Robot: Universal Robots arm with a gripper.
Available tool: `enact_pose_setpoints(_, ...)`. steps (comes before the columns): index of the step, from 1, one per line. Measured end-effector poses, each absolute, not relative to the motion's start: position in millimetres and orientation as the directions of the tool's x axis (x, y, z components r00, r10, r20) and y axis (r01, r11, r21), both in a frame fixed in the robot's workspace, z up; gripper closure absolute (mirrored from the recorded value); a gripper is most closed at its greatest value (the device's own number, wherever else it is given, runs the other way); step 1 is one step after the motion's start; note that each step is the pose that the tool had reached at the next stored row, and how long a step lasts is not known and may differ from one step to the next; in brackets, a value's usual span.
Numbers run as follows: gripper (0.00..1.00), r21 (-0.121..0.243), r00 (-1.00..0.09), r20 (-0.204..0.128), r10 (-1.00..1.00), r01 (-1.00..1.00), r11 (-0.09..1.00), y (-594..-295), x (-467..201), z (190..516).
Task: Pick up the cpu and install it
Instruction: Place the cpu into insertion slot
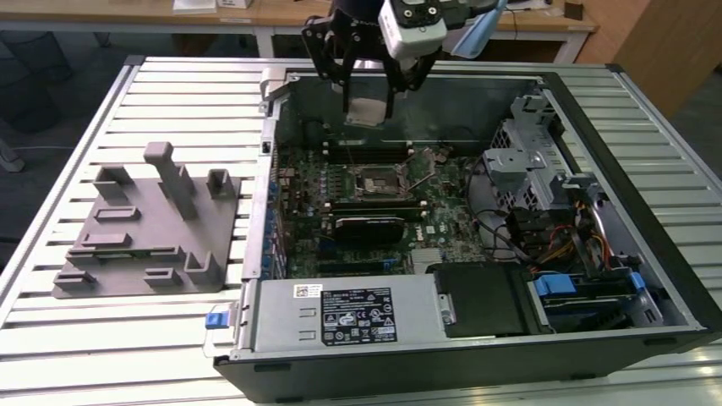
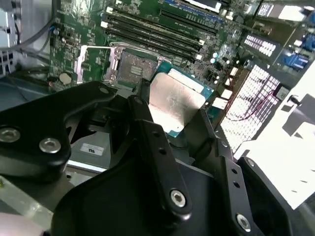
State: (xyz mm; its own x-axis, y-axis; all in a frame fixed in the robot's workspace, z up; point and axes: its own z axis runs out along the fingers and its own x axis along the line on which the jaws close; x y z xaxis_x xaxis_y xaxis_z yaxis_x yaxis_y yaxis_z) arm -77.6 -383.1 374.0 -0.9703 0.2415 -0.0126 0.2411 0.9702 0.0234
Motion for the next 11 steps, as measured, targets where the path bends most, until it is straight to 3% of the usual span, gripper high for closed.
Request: enact_pose_setpoints(11, 0.47, 0.023, -0.923, -0.013, 0.383, 0.383, 0.923, -383.1, -77.6, 372.4)
